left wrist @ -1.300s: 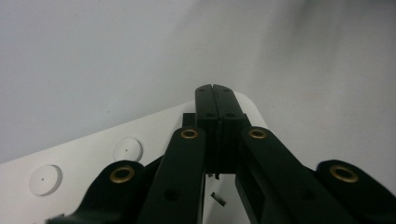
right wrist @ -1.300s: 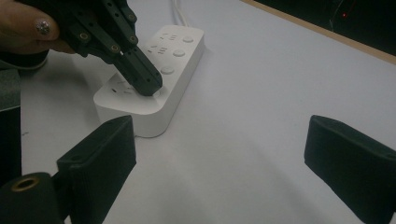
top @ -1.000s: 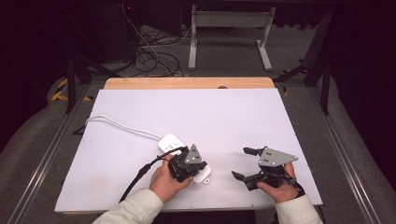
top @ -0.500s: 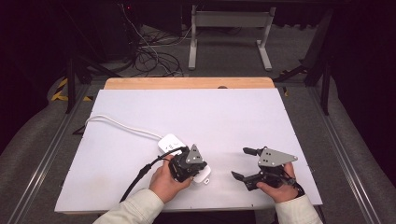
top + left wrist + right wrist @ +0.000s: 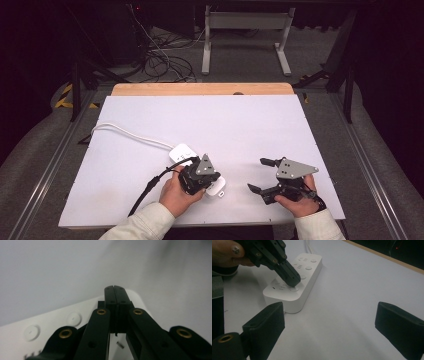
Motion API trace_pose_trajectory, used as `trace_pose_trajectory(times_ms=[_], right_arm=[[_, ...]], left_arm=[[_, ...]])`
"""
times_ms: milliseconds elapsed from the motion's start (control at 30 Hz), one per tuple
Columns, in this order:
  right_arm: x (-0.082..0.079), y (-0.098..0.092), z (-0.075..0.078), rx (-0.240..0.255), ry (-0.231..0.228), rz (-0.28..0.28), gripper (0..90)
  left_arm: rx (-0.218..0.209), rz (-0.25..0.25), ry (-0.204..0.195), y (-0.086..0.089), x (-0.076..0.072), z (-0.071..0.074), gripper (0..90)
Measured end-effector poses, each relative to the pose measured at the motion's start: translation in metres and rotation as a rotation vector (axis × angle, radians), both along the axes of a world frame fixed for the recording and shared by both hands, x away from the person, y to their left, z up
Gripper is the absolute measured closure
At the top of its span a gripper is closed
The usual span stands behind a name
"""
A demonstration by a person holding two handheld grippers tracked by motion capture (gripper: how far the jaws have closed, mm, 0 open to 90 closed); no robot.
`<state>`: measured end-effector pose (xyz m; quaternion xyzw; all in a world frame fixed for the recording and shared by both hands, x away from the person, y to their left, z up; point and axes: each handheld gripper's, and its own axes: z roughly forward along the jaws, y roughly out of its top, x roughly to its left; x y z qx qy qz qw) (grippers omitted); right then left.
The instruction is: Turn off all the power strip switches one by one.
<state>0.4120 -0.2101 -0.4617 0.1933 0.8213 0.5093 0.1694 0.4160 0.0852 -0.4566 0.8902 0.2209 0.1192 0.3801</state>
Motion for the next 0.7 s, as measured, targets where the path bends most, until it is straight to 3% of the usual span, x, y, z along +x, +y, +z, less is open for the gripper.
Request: trace_pose_trajectory(times_ms=[167, 200, 233, 267, 533, 700], right_arm=[[0.001, -0.002, 0.000, 0.006, 0.004, -0.005, 9.7], [0.001, -0.002, 0.000, 0.007, 0.004, -0.004, 9.7], [0.001, -0.002, 0.000, 0.007, 0.003, -0.005, 9.7], [0.001, -0.002, 0.000, 0.007, 0.003, -0.007, 9.7], [0.000, -0.003, 0.002, 0.013, -0.006, -0.013, 9.7], [-0.001, -0.004, 0.002, 0.018, -0.010, -0.016, 9.7]], left_arm=[[-0.060, -0.019, -0.037, 0.005, -0.007, 0.016, 89.9], [-0.077, -0.013, -0.041, 0.007, -0.008, 0.020, 82.7], [-0.096, -0.017, -0.050, 0.009, -0.009, 0.023, 70.0], [-0.111, -0.017, -0.054, 0.011, -0.010, 0.025, 66.0], [-0.197, 0.007, -0.115, 0.053, -0.021, 0.044, 40.7], [-0.268, 0.038, -0.164, 0.091, -0.031, 0.050, 34.0]])
